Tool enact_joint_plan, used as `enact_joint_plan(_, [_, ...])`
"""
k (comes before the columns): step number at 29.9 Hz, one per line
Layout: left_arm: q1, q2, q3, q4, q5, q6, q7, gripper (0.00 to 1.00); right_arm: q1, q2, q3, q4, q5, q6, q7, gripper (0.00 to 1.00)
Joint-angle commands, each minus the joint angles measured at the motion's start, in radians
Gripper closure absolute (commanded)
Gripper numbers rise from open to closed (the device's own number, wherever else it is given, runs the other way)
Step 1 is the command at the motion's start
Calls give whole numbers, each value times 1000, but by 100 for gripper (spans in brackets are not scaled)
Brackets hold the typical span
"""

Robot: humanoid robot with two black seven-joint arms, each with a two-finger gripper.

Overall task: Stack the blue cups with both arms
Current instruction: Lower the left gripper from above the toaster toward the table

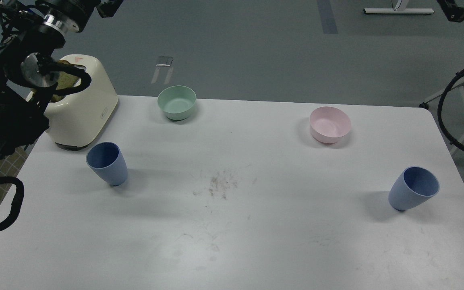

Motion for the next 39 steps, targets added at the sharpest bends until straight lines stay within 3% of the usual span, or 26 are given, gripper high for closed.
enact_joint_plan(1, [0,2,2,1,1,-15,-7,2,0,6,-3,0,0,0,-2,0])
enact_joint_plan(16, [5,2,-15,3,-3,-31,-10,2,-12,9,-8,5,0,0,-2,0])
enact_joint_plan(22, [5,-8,-16,10,-5,-33,-7,2,-14,9,0,-1,0,0,14,0])
enact_joint_plan(29, [3,-24,-16,17,-5,-31,-6,2,-60,-16,6,3,0,0,70,0])
enact_joint_plan(39, [5,-60,-51,49,-5,-33,-9,2,-83,-31,8,11,0,0,77,0])
